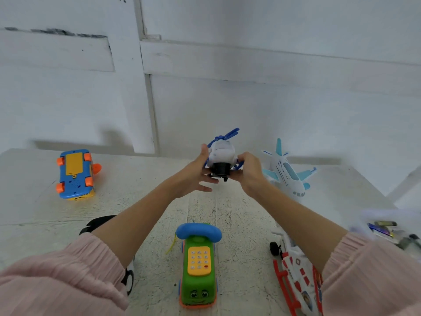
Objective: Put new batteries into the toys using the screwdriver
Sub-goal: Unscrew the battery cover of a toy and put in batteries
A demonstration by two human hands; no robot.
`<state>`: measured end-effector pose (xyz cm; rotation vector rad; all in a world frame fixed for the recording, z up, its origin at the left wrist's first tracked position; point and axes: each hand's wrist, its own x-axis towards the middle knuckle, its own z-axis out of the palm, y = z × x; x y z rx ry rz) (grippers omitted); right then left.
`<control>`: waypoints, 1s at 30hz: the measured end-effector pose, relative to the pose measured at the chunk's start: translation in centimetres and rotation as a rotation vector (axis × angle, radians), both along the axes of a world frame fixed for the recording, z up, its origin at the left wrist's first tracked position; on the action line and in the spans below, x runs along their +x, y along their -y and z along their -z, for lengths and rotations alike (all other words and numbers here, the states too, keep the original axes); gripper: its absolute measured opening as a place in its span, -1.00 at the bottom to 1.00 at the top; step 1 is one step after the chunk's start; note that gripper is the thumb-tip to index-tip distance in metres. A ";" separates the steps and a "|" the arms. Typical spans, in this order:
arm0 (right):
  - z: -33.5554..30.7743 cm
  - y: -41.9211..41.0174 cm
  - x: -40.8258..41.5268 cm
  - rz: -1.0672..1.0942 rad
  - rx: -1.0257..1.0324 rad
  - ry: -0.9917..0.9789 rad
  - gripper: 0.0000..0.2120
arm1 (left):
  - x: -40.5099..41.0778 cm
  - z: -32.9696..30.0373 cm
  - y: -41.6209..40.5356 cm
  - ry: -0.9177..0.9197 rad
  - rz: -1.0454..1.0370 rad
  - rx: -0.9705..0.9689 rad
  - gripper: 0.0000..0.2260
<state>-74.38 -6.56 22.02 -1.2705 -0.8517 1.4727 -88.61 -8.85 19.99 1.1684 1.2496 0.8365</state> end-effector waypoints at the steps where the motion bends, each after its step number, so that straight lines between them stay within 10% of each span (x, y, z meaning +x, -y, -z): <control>1: 0.5 -0.1 -0.1 0.006 0.006 0.003 -0.83 | 0.3 0.3 -0.2 -0.001 0.009 0.007 -0.37; 30: 5.6 -2.2 1.6 -0.378 0.096 0.575 -0.27 | -0.8 3.4 -2.2 -0.531 0.293 0.024 -0.33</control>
